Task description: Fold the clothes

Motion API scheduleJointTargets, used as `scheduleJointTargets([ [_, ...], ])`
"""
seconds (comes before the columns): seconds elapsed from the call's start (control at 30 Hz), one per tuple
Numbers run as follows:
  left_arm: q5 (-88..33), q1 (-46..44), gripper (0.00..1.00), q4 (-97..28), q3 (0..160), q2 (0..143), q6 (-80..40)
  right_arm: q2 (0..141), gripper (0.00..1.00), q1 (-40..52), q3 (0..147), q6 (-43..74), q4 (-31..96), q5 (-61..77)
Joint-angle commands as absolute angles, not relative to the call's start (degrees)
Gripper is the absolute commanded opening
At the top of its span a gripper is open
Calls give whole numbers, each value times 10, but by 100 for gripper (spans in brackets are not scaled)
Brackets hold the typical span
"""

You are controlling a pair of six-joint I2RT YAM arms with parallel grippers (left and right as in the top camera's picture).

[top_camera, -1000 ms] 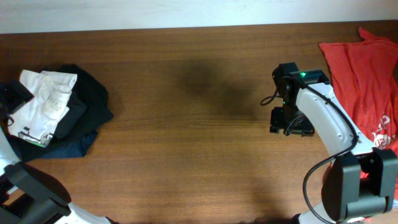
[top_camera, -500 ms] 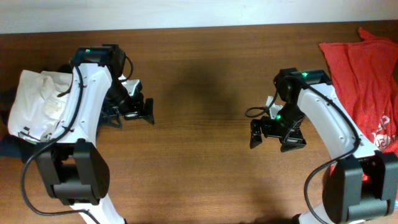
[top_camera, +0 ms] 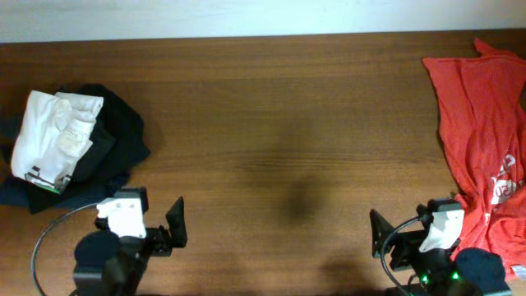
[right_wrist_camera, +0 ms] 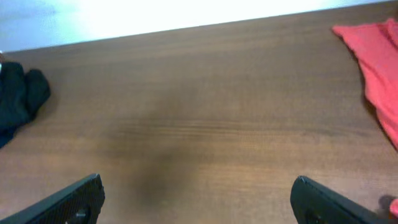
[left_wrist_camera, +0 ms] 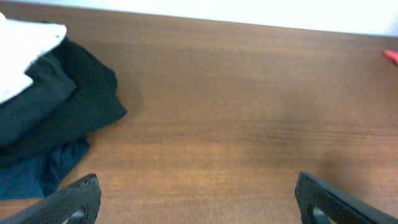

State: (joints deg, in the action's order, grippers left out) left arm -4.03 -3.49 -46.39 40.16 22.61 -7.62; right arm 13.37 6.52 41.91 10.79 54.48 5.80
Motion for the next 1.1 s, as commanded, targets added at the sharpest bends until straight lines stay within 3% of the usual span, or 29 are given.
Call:
scheduleJointTargets([
  [0.0, -36, -36, 99, -481, 399, 207, -83, 131, 99, 63, 416, 114, 562, 49],
  [0.27, -36, -36, 99, -498, 399, 207, -83, 110, 99, 63, 410, 107, 586, -1],
  [0.37, -36, -36, 99, -498, 399, 207, -83, 51, 98, 54, 348, 24, 529, -3],
  [0.5, -36, -36, 99, -498, 399, 207, -83, 2, 99, -3, 222, -21, 346, 8],
  [0.6, -36, -36, 99, -498, 399, 207, -83, 2, 99, -5, 121, -100, 185, 8],
  [0.7, -36, -36, 99, -498, 399, 207, -83, 2, 99, -5, 20, -103, 32, 24],
  [1.07, -36, -36, 99, -498, 399, 207, -83, 4, 99, -4, 3, -101, 42, 36],
])
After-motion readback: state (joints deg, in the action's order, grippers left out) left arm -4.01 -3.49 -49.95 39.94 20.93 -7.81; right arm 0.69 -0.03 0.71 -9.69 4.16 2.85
